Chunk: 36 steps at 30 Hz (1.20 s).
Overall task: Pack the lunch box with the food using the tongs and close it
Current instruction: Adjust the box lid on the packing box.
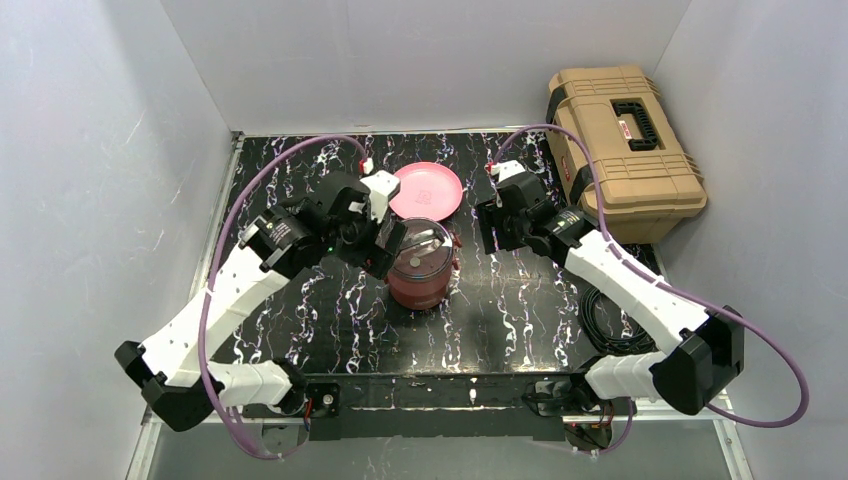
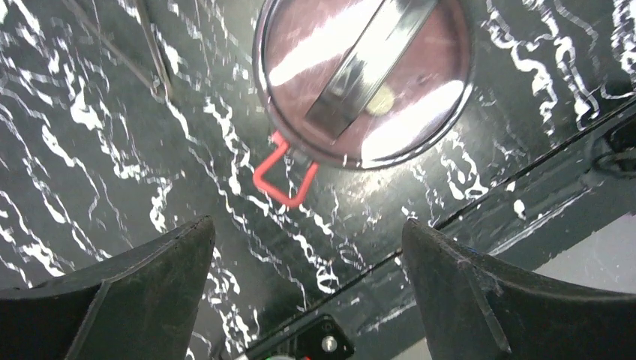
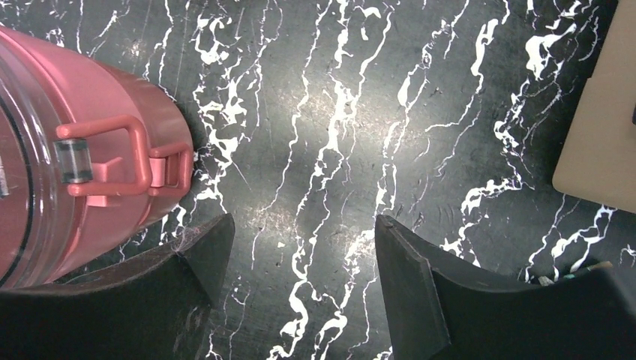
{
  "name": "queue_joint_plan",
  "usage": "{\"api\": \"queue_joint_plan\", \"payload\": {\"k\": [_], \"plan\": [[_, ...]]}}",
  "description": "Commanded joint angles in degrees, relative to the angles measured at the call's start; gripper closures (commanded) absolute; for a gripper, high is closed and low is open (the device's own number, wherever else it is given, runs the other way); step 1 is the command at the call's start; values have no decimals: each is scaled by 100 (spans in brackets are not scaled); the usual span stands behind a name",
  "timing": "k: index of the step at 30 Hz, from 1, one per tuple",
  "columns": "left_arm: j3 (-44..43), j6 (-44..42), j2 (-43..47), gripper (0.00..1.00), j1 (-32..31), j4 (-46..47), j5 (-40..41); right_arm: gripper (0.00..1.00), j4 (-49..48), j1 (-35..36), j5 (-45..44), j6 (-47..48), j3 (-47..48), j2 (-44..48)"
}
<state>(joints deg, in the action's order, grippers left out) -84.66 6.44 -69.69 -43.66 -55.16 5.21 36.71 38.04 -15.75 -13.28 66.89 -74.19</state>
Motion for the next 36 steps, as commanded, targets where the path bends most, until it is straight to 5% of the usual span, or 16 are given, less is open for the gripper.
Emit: {"api": "queue_joint_plan", "payload": {"k": [1, 10, 19, 36], "plan": [[442, 318, 9, 6, 177, -758, 153, 22, 49, -35, -303, -89, 60, 230], [898, 386, -5, 5, 951, -541, -486, 20, 13, -61, -480, -201, -135, 408], [956, 297, -254, 3, 1017, -172, -1043, 19, -65, -81, -471, -219, -247, 476], [1196, 95, -527, 4, 1023, -114, 126, 18, -162, -86, -412, -245, -303, 485]]}}
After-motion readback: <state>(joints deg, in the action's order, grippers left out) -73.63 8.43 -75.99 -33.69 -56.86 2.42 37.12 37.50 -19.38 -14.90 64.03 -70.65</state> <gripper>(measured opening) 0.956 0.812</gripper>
